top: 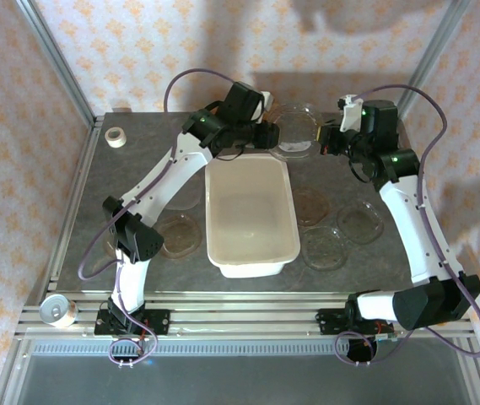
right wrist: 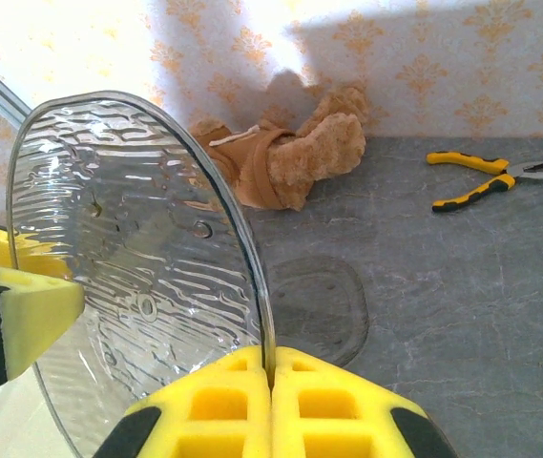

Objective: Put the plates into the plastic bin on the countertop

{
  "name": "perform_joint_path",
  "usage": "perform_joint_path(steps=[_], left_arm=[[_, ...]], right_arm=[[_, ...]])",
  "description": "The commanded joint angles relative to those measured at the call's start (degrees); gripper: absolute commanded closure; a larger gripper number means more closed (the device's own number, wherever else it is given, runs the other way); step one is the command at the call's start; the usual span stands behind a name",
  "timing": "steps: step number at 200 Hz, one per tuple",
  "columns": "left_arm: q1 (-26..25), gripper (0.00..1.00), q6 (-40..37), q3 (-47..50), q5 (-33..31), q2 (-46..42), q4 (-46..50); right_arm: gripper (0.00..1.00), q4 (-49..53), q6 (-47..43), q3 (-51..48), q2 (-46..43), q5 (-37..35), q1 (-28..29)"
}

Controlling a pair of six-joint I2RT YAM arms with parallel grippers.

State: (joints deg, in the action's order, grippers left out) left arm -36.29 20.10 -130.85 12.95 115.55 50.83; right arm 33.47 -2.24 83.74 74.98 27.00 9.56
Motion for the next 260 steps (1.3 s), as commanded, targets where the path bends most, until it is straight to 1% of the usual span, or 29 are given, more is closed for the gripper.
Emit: perform_joint_path(steps=[1,7,46,84,126,136,143,153,165,191,196,218,236,241,245,260], left_arm=[[-0.7,0.61,-0.1,-2.1,-3.7,-0.3,1.3],[-0.7,0.62,0.0,-2.2,-3.8,-0.2,1.1],[-1.1,0.75,-0.1,-3.9,-5.0,0.9,1.6],[-1.5,0.79,-0.5,-6.7,-6.1,2.7,4.3],[-1.8,0.86,-0.8,-7.0,-6.8,3.1,5.0],[-1.7,0.89,-0.8,-6.9,-7.0,3.0,5.2],[-1.8,0.91,-0.8,-7.0,-7.1,2.9,5.4],[-1.8,0.93,-0.8,-6.9,-7.1,2.6,5.7],[-1.9,0.95,-0.8,-6.7,-6.8,2.1,6.1],[-1.9,0.97,-0.6,-3.9,-5.8,-0.3,5.8],[-1.8,1.00,-0.5,-2.9,-5.7,-1.0,5.6],[-1.8,1.00,-0.2,1.5,-6.4,-3.7,4.6],[-1.4,1.00,-0.2,4.7,-7.0,-5.8,4.8],[-1.2,1.00,-0.1,5.6,-7.0,-5.9,5.0],[-1.0,1.00,0.0,6.4,-6.9,-8.0,5.1],[-0.2,1.00,0.7,9.8,-6.8,-10.7,5.3]], right_arm=[[1.00,0.2,-0.4,0.2,0.5,0.3,0.4],[1.00,0.1,-0.3,0.3,0.6,0.4,0.4],[1.00,0.1,1.0,0.5,1.5,0.6,0.5],[1.00,0.2,2.3,0.6,2.6,1.6,0.5],[1.00,-0.4,2.9,-0.1,2.6,2.0,0.5],[0.91,-0.4,2.8,-0.2,2.5,1.7,0.5],[0.83,-0.4,2.8,-0.3,2.5,1.2,0.5],[0.73,-0.4,2.9,-0.5,2.3,0.8,0.5],[0.59,-0.4,2.8,-0.8,2.0,0.5,0.5],[0.44,-3.4,4.1,-3.0,0.5,1.1,0.5],[0.43,-3.9,4.4,-3.6,0.1,1.2,0.6],[0.40,-5.3,5.3,-4.8,-0.3,1.3,0.5],[0.38,-5.0,5.0,-4.9,-1.4,0.1,0.4],[0.36,-5.0,5.0,-5.1,-1.9,-0.4,0.4],[0.35,-5.3,5.0,-5.3,-2.4,-0.6,0.2],[0.33,-5.9,5.0,-6.5,-4.1,-1.8,-0.2]])
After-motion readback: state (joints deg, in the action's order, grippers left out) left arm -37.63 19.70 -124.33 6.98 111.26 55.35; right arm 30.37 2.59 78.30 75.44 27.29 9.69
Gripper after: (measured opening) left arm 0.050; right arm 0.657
